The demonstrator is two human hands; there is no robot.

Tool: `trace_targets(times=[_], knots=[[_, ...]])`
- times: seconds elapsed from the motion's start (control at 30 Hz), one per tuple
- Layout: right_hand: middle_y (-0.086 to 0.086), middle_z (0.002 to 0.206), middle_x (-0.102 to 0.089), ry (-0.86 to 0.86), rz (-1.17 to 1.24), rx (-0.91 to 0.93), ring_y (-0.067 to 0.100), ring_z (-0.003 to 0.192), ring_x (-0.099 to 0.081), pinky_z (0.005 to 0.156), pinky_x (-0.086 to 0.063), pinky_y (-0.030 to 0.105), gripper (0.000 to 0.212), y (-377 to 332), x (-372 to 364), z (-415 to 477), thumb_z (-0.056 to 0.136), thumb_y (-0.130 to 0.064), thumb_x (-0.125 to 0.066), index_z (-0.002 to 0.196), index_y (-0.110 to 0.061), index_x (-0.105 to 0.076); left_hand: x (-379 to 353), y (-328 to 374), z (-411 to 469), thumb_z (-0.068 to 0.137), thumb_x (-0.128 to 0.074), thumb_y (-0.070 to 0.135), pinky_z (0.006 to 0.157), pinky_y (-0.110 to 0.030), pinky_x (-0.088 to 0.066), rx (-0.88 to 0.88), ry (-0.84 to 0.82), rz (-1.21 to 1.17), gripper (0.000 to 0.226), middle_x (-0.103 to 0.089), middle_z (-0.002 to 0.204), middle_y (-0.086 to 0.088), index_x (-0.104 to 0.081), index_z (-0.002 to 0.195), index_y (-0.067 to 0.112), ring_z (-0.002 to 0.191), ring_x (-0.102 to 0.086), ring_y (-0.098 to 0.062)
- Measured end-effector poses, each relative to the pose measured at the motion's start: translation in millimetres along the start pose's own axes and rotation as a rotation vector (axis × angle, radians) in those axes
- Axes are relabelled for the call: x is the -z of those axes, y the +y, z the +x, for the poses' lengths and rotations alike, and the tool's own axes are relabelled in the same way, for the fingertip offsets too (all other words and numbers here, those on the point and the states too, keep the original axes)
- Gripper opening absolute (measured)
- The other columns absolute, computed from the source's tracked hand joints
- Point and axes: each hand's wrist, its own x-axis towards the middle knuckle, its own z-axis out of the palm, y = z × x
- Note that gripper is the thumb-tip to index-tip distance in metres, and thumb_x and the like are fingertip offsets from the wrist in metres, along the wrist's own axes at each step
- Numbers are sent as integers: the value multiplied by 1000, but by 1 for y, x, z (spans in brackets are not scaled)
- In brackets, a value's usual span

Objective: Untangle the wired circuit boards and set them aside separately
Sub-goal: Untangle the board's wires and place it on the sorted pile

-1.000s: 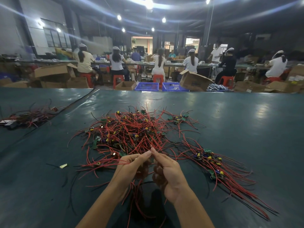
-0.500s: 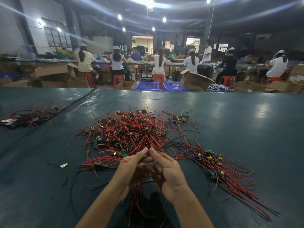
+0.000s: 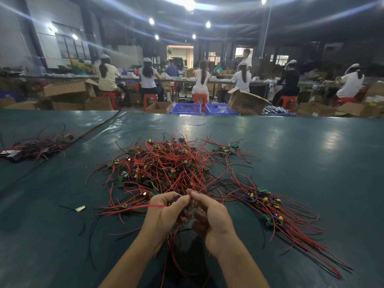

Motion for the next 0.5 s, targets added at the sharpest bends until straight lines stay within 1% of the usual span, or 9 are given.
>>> trace_targets(times=[0.03, 0.1, 0.17, 0.2, 0.27, 0.3, 0.37, 0.43, 0.5], knots=[[5, 77, -75, -1, 0, -10, 16, 58, -69, 50, -51, 25, 13, -1, 1, 1, 85, -21, -69, 86, -17, -82, 0, 0, 0, 91, -62, 17, 48, -21, -43, 8, -4, 2, 27, -60, 49, 1, -61, 65, 10, 45, -55, -9], [6, 85, -74, 6, -29, -10, 21, 74, -68, 65, -53, 32, 14, -1, 3, 4, 83, -25, -70, 87, -19, -82, 1, 1, 0, 91, -62, 19, 49, -23, -43, 18, -15, 18, 28, -59, 49, 0, -61, 64, 10, 46, -55, -11], [4, 84, -71, 35, -57, 3, 23, 80, -63, 70, -49, 36, 13, -3, 4, 4, 82, -27, -72, 87, -20, -82, 1, 2, 0, 91, -62, 17, 47, -23, -43, 20, -15, 19, 30, -58, 49, -1, -61, 62, 10, 45, -54, -13], [2, 77, -67, 64, -51, 10, 19, 71, -60, 64, -48, 34, 12, -5, 5, 5, 81, -25, -72, 86, -20, -82, 1, 3, 0, 91, -62, 13, 45, -23, -42, 21, -13, -3, 31, -57, 48, -2, -60, 61, 9, 43, -52, -14], [-3, 59, -54, 148, -16, 22, 10, 49, -46, 44, -36, 24, 10, -9, 11, 8, 80, -21, -75, 84, -15, -81, 0, 5, -1, 90, -61, 5, 41, -21, -40, 22, -24, -50, 32, -55, 45, -5, -59, 58, 7, 39, -49, -14], [-5, 54, -51, 179, 1, 28, 8, 44, -42, 39, -31, 22, 10, -12, 14, 9, 79, -20, -76, 84, -13, -81, -1, 7, -1, 90, -61, 3, 40, -21, -40, 17, -36, -52, 33, -55, 45, -6, -59, 57, 6, 37, -49, -13], [-7, 53, -53, 204, 26, 45, 6, 43, -43, 37, -29, 21, 8, -15, 19, 9, 80, -18, -75, 84, -15, -81, -2, 8, -2, 89, -60, 1, 39, -20, -40, 9, -54, -38, 34, -55, 44, -6, -59, 56, 6, 36, -49, -12], [-9, 58, -58, 228, -3, 68, 7, 51, -49, 38, -31, 21, 8, -17, 19, 8, 81, -19, -75, 78, -16, -82, -1, 9, -3, 89, -60, 1, 39, -20, -39, 9, -57, -38, 34, -55, 44, -7, -59, 56, 6, 36, -49, -13], [-10, 65, -66, 251, -66, 96, 9, 61, -54, 39, -36, 20, 10, -17, 19, 7, 82, -24, -75, 80, -17, -82, 1, 11, -3, 89, -61, 2, 40, -19, -39, 15, -52, -37, 34, -56, 45, -7, -59, 56, 6, 38, -49, -14]])
